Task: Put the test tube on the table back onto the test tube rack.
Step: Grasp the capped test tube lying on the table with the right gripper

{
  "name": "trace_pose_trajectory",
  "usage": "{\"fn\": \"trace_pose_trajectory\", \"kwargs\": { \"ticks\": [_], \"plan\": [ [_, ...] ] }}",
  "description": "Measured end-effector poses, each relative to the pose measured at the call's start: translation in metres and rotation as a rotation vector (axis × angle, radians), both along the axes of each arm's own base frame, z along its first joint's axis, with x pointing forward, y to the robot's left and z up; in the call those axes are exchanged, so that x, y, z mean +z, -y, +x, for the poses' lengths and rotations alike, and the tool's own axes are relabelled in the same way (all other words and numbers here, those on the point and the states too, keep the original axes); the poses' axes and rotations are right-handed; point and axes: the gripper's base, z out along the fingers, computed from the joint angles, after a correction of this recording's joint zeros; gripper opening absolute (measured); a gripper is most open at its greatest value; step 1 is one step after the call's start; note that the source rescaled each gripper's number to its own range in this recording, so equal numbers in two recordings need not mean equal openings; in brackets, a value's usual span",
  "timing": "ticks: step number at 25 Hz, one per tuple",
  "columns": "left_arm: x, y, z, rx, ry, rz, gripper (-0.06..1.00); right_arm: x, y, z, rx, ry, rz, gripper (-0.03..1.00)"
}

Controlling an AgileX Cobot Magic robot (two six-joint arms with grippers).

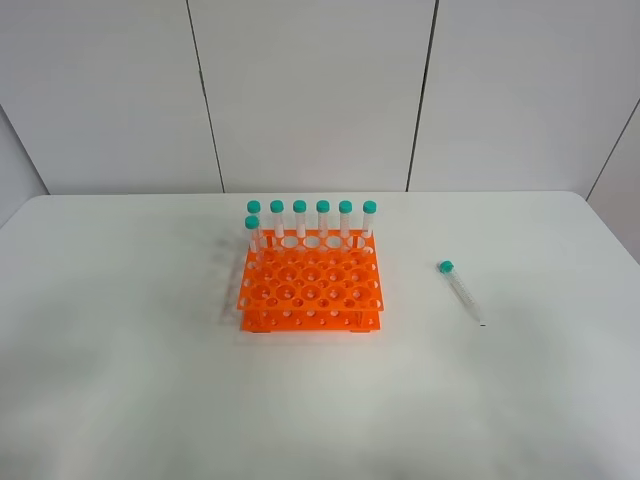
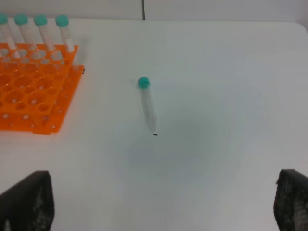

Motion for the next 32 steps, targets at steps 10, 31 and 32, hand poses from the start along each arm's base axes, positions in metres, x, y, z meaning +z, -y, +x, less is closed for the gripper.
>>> {"fn": "trace_pose_trajectory", "kwargs": {
  "ticks": [10,31,32],
  "plan": [
    [0.000,0.000,0.000,0.000,0.000,0.000,1.00,0.000,0.000,0.000,0.000,0.000,0.000,1.00],
    [0.000,0.000,0.000,0.000,0.000,0.000,1.00,0.039,-0.003,0.160,-0.014,-0.409,-0.007,1.00],
    [0.000,0.000,0.000,0.000,0.000,0.000,1.00,0.035,-0.003,0.175,-0.014,-0.454,-0.008,1.00]
  ]
}}
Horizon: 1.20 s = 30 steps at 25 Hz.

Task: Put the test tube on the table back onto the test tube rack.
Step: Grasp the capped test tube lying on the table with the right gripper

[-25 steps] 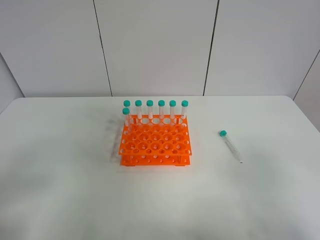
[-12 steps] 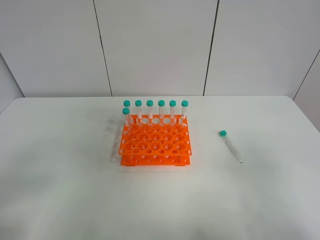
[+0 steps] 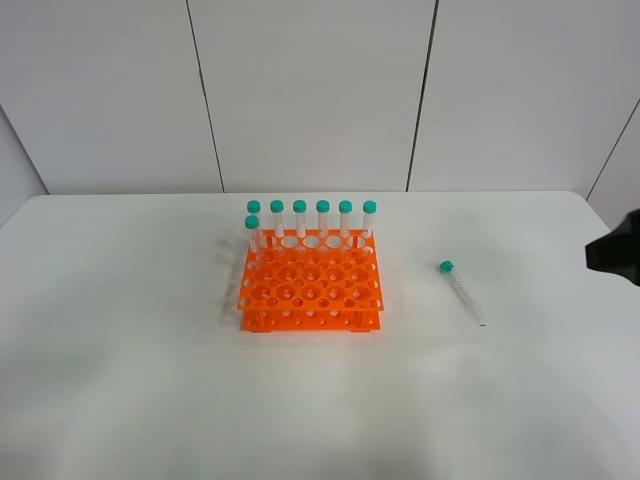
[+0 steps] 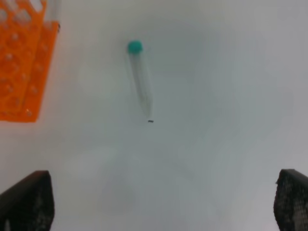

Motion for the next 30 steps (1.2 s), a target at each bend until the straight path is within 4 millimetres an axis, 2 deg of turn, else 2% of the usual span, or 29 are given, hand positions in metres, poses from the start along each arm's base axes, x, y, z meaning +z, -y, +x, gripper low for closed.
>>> {"fn": "trace_pose_trajectory", "kwargs": {
  "ticks": [3,10,14,16,19,22,26,30],
  "plan": [
    [0.000,0.000,0.000,0.000,0.000,0.000,1.00,-0.010,-0.001,0.041,0.001,-0.116,-0.003,1.00],
    [0.000,0.000,0.000,0.000,0.000,0.000,1.00,-0.038,-0.003,0.123,0.023,-0.350,-0.013,1.00],
    [0.000,0.000,0.000,0.000,0.000,0.000,1.00,-0.050,-0.006,0.171,0.030,-0.392,-0.009,1.00],
    [0.000,0.000,0.000,0.000,0.000,0.000,1.00,-0.055,-0.013,0.189,0.061,-0.395,-0.019,1.00],
    [0.000,0.000,0.000,0.000,0.000,0.000,1.00,-0.062,-0.037,0.203,0.142,-0.410,-0.041,1.00],
    [0.000,0.000,0.000,0.000,0.000,0.000,1.00,-0.071,-0.059,0.207,0.209,-0.425,-0.076,1.00],
    [0.000,0.000,0.000,0.000,0.000,0.000,1.00,-0.090,-0.064,0.213,0.226,-0.457,-0.102,1.00],
    [0.000,0.000,0.000,0.000,0.000,0.000,1.00,-0.117,-0.065,0.224,0.224,-0.475,-0.117,1.00]
  ]
}}
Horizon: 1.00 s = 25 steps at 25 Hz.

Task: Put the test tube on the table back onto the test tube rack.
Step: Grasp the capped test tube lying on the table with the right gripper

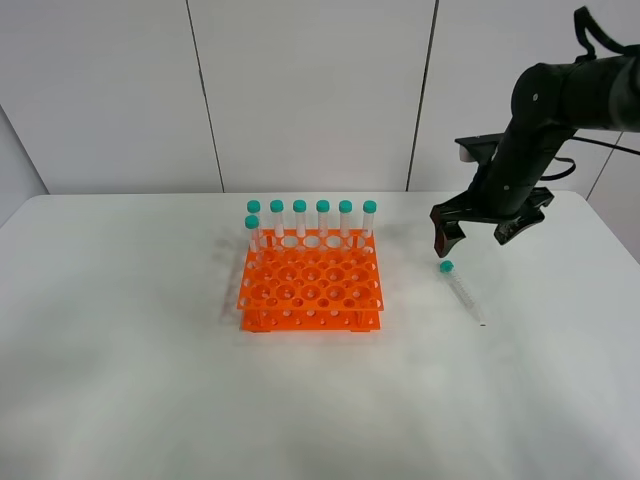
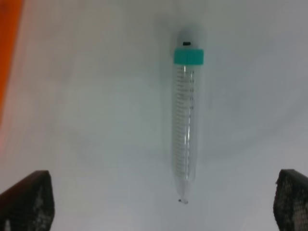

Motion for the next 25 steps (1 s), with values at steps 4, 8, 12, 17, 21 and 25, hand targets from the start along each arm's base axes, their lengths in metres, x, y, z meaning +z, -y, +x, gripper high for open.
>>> {"fn": "trace_pose_trajectory", "kwargs": {
  "ticks": [4,8,12,17,21,25],
  "plan": [
    [0.000,0.000,0.000,0.000,0.000,0.000,1.00,-0.024,0.000,0.004,0.000,-0.051,-0.012,1.00],
    [0.000,0.000,0.000,0.000,0.000,0.000,1.00,-0.036,-0.001,0.006,0.000,-0.078,-0.017,1.00],
    [0.000,0.000,0.000,0.000,0.000,0.000,1.00,-0.039,0.006,0.007,-0.018,-0.085,-0.016,1.00],
    [0.000,0.000,0.000,0.000,0.000,0.000,1.00,-0.038,0.023,0.008,-0.071,-0.113,0.029,1.00],
    [0.000,0.000,0.000,0.000,0.000,0.000,1.00,-0.038,0.027,0.008,-0.083,-0.125,0.048,1.00],
    [0.000,0.000,0.000,0.000,0.000,0.000,1.00,-0.038,0.022,0.007,-0.066,-0.125,0.049,1.00]
  ]
}}
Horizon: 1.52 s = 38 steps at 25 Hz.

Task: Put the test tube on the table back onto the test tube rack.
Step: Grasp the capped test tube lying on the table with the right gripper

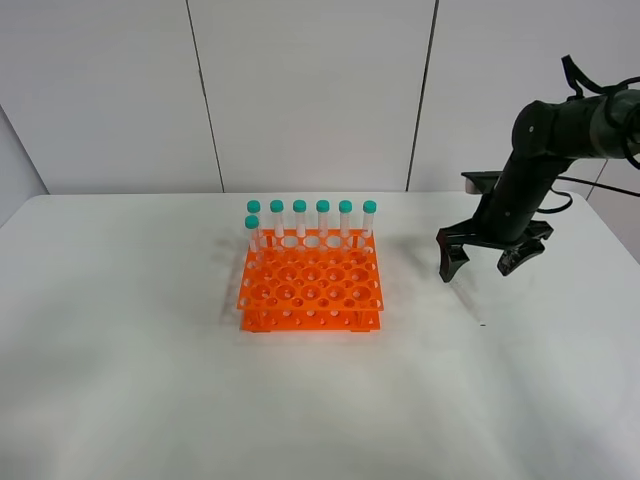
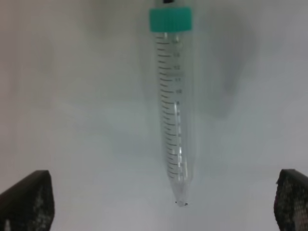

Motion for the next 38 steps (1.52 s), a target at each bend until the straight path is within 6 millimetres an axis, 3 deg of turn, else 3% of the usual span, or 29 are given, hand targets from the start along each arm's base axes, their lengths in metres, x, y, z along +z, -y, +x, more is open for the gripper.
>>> {"fn": "trace_pose_trajectory", "kwargs": {
  "ticks": [7,15,38],
  "plan": [
    [0.000,0.000,0.000,0.000,0.000,0.000,1.00,-0.001,-0.002,0.003,0.005,0.032,-0.002,1.00],
    [0.000,0.000,0.000,0.000,0.000,0.000,1.00,-0.027,-0.002,0.005,0.005,-0.024,-0.009,1.00],
    [0.000,0.000,0.000,0.000,0.000,0.000,1.00,-0.056,-0.002,0.008,-0.002,-0.059,-0.026,1.00]
  ]
}}
